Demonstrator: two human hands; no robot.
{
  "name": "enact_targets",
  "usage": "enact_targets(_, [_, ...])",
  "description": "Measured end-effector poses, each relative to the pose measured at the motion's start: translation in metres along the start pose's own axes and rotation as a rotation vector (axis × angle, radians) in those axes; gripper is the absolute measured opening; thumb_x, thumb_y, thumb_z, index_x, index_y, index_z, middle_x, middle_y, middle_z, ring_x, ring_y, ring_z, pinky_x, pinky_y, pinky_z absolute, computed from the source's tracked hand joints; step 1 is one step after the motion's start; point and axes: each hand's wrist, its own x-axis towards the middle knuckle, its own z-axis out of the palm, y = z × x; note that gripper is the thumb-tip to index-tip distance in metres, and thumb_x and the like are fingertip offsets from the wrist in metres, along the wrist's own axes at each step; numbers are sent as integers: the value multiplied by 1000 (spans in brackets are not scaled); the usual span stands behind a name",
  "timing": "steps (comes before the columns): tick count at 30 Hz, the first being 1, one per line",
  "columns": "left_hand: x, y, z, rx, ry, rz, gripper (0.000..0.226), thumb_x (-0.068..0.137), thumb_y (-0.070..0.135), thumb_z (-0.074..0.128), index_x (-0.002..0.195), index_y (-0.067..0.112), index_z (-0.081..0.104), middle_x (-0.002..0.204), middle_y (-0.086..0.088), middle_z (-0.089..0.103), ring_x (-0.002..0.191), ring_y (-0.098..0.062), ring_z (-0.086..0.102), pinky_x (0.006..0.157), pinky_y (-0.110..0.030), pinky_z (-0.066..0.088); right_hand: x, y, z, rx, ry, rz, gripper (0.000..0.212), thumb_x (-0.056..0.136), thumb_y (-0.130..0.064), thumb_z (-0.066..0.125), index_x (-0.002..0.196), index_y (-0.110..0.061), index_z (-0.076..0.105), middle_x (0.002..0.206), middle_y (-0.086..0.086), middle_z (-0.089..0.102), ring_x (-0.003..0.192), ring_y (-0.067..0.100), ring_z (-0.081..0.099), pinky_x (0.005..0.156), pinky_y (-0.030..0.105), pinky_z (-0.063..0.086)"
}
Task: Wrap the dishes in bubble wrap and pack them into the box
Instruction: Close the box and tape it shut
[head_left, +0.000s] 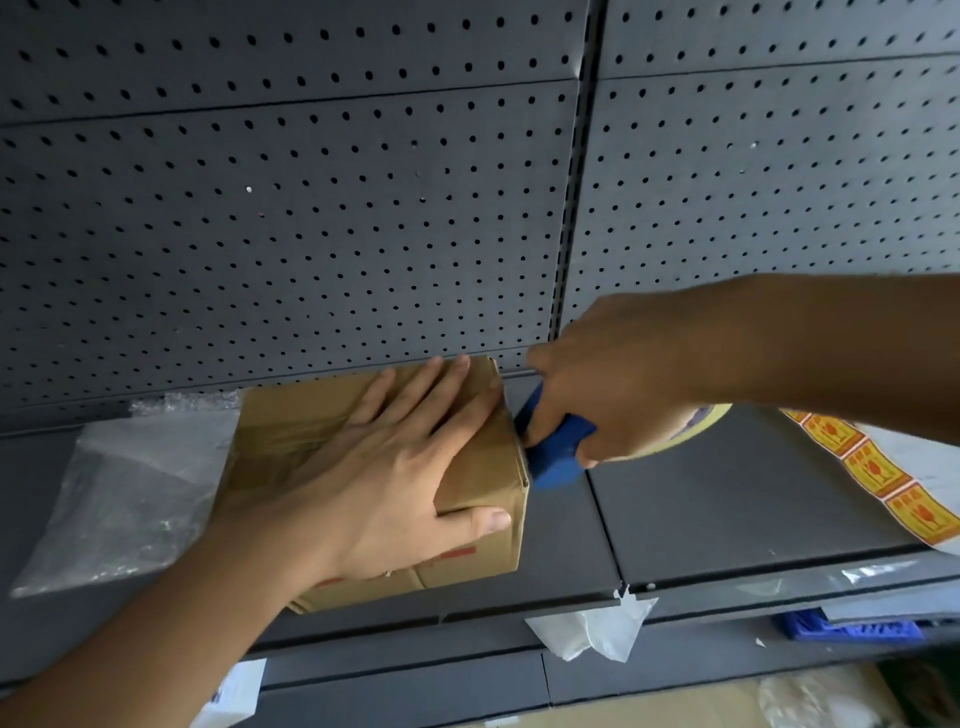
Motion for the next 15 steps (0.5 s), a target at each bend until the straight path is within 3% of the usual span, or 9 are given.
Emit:
enact_targets(3, [0,0,1,-7,10,-4,101,77,92,11,154,40,-28,164,9,-33,148,-6,-34,126,-39,-13,-6,24,-1,10,-33,95,44,93,-53,52,135,-64,43,93,-19,38,83,6,47,77,33,44])
enact_targets(7, [-1,0,2,-5,14,-6,103,78,94,13,152,39,-33,164,9,-34,149,-7,-34,127,-39,-11,-15,51,13,192,-15,221,46,95,-57,51,138,-67,36,99,-19,39,81,1,47,73,24,39])
enact_targets(10, [-1,1,-2,-8,-6,-3,105,78,96,16,152,39,-33,163,9,-36,148,-7,-34,127,-39,-10,-28,64,27,551,138,270,43,98,-48,56,136,-62,41,99,-23,51,91,-2,57,74,11,41])
enact_targets(12, [0,1,-4,-22,-37,-7,105,78,94,19,151,41,-34,162,10,-37,148,-7,-35,127,-40,-11,-33,68,42,822,264,270,41,97,-43,58,129,-63,40,103,-34,54,97,-18,55,77,7,40])
enact_targets(15, [0,1,-7,-42,-53,-3,99,80,92,25,150,49,-30,163,9,-34,150,-9,-32,127,-42,-11,-34,63,75,1125,429,351,41,95,-44,56,130,-60,43,119,-30,58,105,-6,60,85,12,44])
